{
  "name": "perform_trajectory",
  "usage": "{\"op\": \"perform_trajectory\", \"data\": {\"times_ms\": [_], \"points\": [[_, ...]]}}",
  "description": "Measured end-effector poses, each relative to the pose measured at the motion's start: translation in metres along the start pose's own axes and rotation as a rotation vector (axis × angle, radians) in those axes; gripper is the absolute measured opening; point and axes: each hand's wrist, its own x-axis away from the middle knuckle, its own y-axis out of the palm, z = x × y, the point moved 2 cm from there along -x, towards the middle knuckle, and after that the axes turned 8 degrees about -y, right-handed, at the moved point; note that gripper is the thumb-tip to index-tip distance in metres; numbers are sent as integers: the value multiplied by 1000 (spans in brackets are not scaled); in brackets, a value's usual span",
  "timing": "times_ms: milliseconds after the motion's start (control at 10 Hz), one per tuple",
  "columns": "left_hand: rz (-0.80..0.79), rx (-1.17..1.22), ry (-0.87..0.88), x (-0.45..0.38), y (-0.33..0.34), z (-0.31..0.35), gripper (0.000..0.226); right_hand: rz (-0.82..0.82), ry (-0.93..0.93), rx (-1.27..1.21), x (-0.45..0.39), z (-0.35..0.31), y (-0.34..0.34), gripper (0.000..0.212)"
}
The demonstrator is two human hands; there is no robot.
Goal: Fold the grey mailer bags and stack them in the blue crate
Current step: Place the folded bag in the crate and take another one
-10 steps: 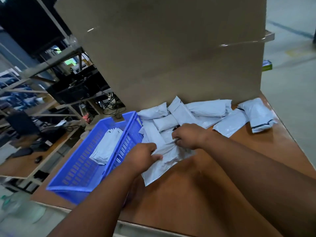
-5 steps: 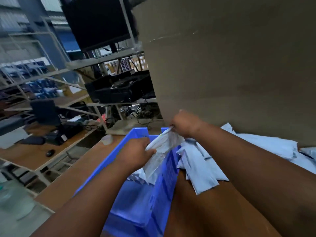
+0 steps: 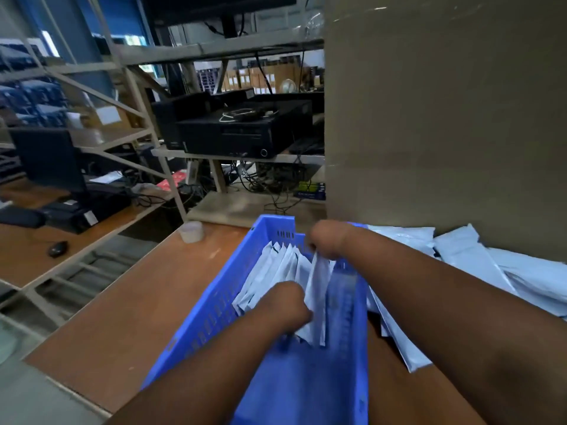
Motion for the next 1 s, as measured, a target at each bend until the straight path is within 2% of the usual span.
{"op": "perform_trajectory", "data": {"times_ms": [200, 300, 400, 500, 600, 700, 800, 900, 1000], "points": [[-167, 61, -91, -25, 27, 2, 21, -195, 118, -128, -32, 2, 44, 32], [-247, 164, -166, -35, 32, -2, 12, -135, 157, -239, -40, -3, 57, 40], [-236, 161, -177, -45, 35, -6, 14, -3, 262, -419, -38, -7, 65, 56], [-54, 3, -132, -53, 27, -9, 28, 118, 465, -600, -39, -6, 60, 54], [62, -35, -113, -60, 10, -17, 28, -7, 502, -588, -41, -22, 60, 38], [129, -100, -75, -61, 0, -29, 33, -67, 573, -723, -41, -44, 75, 28], [107, -196, -65, -61, 2, -36, 42, -107, 566, -875, -44, -61, 80, 40], [112, -253, -65, -57, -3, -37, 43, 16, 753, -1353, -49, -68, 100, 27], [169, -235, -73, -56, -6, -38, 43, 46, 805, -1639, -43, -83, 97, 15]]}}
